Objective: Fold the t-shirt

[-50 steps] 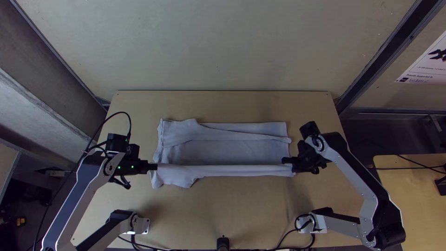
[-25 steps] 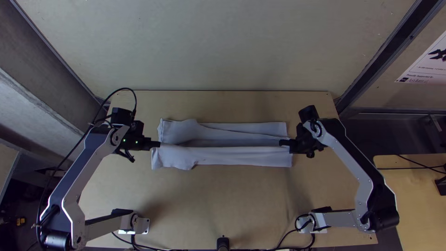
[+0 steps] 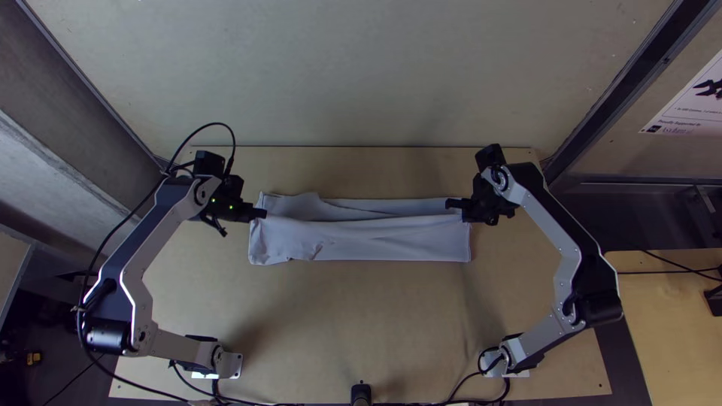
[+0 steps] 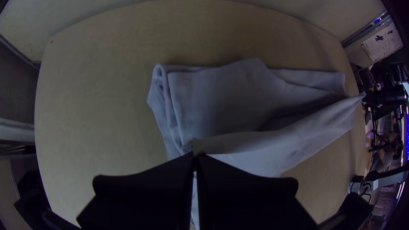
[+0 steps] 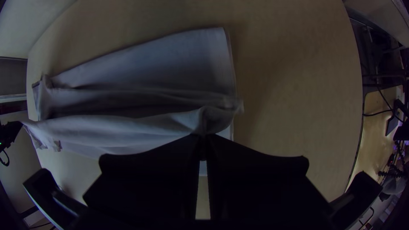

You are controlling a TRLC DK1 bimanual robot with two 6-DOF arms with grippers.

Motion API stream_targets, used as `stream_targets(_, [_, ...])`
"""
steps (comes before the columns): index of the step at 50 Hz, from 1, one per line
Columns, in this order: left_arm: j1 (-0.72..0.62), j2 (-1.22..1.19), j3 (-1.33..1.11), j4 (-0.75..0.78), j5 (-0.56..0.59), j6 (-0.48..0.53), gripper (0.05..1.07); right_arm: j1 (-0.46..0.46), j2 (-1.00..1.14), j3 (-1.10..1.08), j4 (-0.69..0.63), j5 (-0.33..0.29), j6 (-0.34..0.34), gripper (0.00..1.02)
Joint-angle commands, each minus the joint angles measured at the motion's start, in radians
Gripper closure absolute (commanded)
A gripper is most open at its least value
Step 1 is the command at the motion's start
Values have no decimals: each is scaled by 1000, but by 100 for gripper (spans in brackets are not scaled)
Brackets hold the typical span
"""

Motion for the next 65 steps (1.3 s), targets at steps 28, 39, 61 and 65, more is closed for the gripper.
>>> stream_targets(28, [-15,356,193,91,-35,46,104,-21,208,84,75,76,-51,98])
stream_targets(39, [-9,387,179,126,-48,-15,10,-39,260,62,75,80,-115,48])
stream_targets(61, [99,197,150,42,119,-76,10,-51,-34,-172,268,208,-128,3])
stream_targets(65, [143,156,119,37,157,-76,10,-56,-82,-183,259,208,-103,3])
